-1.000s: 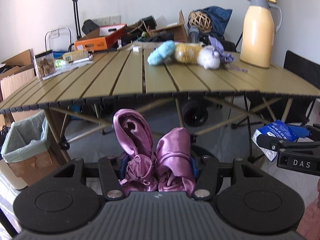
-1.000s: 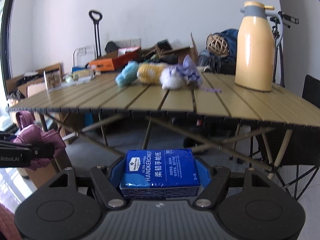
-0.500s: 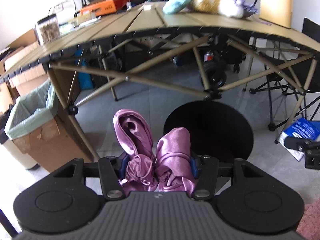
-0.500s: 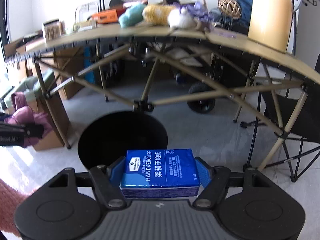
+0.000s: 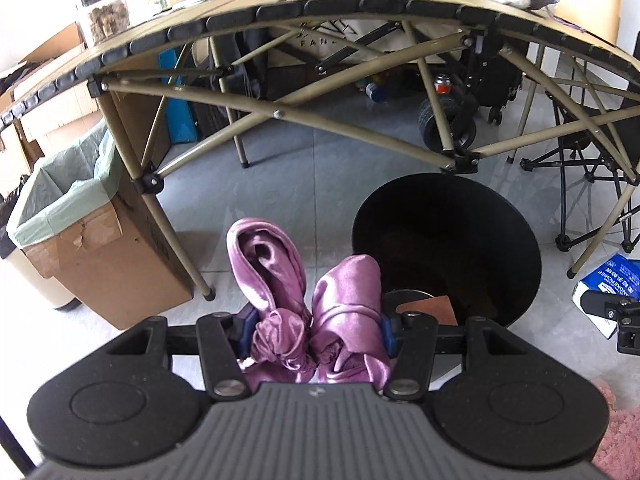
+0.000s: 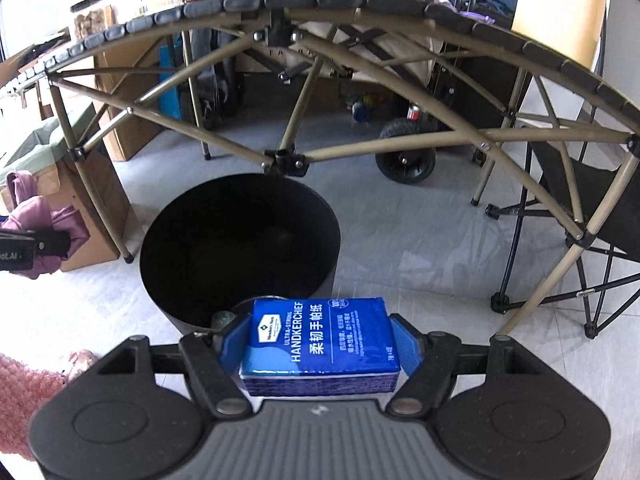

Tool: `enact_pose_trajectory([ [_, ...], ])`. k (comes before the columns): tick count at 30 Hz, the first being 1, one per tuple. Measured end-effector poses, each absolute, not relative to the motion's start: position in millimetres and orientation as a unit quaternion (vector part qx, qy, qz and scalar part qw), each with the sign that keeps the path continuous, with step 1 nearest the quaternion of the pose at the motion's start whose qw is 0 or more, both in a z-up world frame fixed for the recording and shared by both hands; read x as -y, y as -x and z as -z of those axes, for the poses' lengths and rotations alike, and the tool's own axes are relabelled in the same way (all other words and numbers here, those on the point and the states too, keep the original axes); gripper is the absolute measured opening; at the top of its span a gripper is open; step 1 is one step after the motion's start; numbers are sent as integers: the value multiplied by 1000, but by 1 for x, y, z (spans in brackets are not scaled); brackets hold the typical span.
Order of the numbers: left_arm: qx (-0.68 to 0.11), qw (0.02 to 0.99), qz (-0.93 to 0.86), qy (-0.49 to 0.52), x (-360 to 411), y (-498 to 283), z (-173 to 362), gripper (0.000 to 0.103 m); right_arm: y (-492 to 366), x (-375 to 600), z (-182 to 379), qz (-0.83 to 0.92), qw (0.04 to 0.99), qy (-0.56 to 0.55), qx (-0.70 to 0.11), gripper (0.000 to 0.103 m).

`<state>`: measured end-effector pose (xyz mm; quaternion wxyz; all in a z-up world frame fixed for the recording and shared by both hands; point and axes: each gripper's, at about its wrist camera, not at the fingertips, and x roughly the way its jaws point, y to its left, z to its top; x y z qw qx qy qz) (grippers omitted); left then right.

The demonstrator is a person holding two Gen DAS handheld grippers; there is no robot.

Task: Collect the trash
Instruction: 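Lower the tissue pack into the bin and open the right tool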

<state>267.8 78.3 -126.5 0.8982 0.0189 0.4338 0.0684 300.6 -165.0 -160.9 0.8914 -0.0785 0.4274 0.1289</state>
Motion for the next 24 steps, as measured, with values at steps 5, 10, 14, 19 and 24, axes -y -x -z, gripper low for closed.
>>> enact_pose_trajectory([
  [5,-444,893,-77,-8,-87,-274,132,55,-311,159,164,-130,886,71,-438,72],
  [10,-454,887,-86,-2,-97,-276,137,55,-323,143,165,-139,883,70,-442,72],
  [14,-461,882,-97,9,-110,-278,142,55,-334,125,167,-151,878,69,-449,72],
  [19,-468,877,-110,18,-124,-283,147,55,-352,103,173,-158,868,64,-465,72],
  [24,-476,871,-121,24,-135,-288,151,55,-370,84,183,-152,859,61,-486,72],
])
